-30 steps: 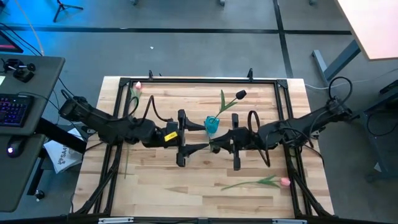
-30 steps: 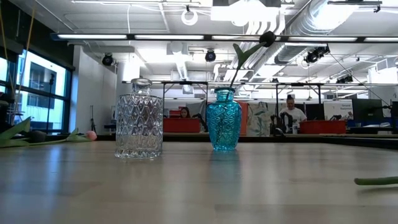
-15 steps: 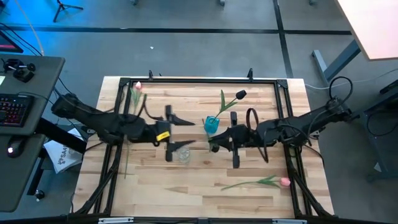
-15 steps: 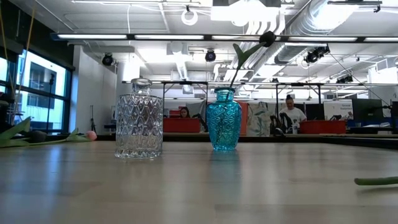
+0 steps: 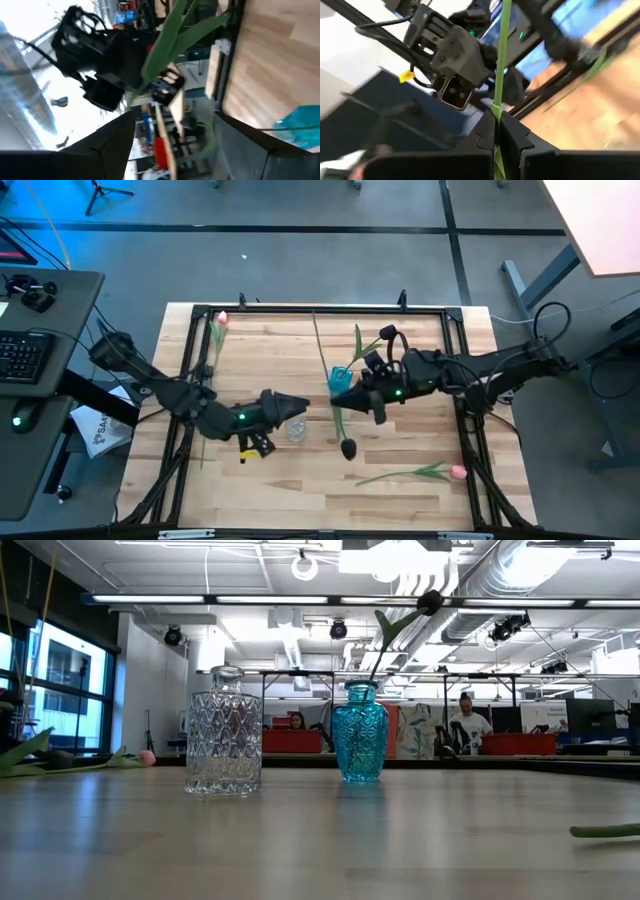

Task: Sort flowers into vase by color
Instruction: Put the bottom black tulip into the blue vase, then put the black tulip into the blue vase

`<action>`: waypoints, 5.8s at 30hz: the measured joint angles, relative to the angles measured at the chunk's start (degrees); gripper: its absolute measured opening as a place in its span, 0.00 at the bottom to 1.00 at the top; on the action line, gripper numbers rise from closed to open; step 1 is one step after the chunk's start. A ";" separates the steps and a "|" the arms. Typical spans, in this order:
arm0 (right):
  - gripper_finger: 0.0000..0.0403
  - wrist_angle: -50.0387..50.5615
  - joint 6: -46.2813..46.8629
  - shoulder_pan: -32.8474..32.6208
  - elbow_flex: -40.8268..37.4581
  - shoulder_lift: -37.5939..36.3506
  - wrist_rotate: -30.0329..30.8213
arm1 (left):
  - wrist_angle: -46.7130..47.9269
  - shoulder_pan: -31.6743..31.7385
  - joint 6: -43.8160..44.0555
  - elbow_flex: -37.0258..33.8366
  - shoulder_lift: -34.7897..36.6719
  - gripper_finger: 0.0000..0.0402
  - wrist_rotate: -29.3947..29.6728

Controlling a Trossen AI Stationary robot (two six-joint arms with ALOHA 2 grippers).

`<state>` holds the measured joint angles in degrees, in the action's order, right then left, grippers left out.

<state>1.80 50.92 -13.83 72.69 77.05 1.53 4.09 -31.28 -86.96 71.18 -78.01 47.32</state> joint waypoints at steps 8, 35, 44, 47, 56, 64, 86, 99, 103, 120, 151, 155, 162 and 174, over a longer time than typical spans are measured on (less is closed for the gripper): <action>0.00 0.32 11.89 0.05 0.00 4.13 -4.37 | -6.76 1.68 -3.74 0.52 -1.81 0.63 -0.56; 0.00 -3.37 15.08 3.83 0.00 6.11 -9.32 | -1.01 7.73 0.68 0.48 -1.87 0.60 -8.26; 0.00 -2.46 14.65 4.09 0.00 6.11 -8.98 | -0.21 8.05 -0.24 0.48 -1.87 0.32 -11.88; 0.00 -2.49 15.06 4.09 0.00 6.11 -8.90 | -0.40 8.43 -2.76 0.48 -2.04 0.15 -12.81; 0.23 -3.73 18.09 3.72 0.00 6.11 -9.04 | -0.30 9.65 -0.57 0.43 -2.11 0.02 -13.30; 0.42 -4.28 9.28 5.36 -0.15 4.11 -11.00 | 8.97 10.78 18.62 0.74 -1.46 0.01 -9.21; 0.40 10.57 -11.60 6.06 0.07 -20.06 -8.25 | -30.29 16.52 85.77 -22.60 3.23 0.00 -26.27; 0.40 17.56 -20.93 3.33 -0.01 -17.58 2.97 | -64.23 36.09 98.11 -29.40 -5.89 0.00 -35.63; 0.40 16.70 -22.48 3.33 -0.01 -16.70 6.26 | -65.23 39.63 101.42 -28.07 -7.21 0.00 -43.00; 0.40 16.77 -22.47 4.96 0.00 -17.05 17.58 | -70.00 45.80 104.92 -26.78 -16.85 0.00 -51.73; 0.40 17.27 -29.53 5.23 0.00 -17.69 12.99 | -32.50 44.69 97.62 -26.69 -7.06 0.51 -54.83; 0.40 17.27 -31.71 5.23 0.00 -18.25 13.00 | -18.83 45.07 92.31 -26.67 0.68 0.55 -53.99; 0.40 17.26 -34.98 5.23 0.00 -18.77 14.49 | 8.38 43.92 94.20 -26.67 15.69 0.56 -44.42; 0.40 17.22 -39.65 5.23 0.00 -18.60 20.96 | 53.61 25.18 132.45 -26.67 14.88 0.54 -37.71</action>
<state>19.03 11.26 -8.60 72.69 58.45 22.49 57.70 -6.10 45.49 44.51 -63.13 9.61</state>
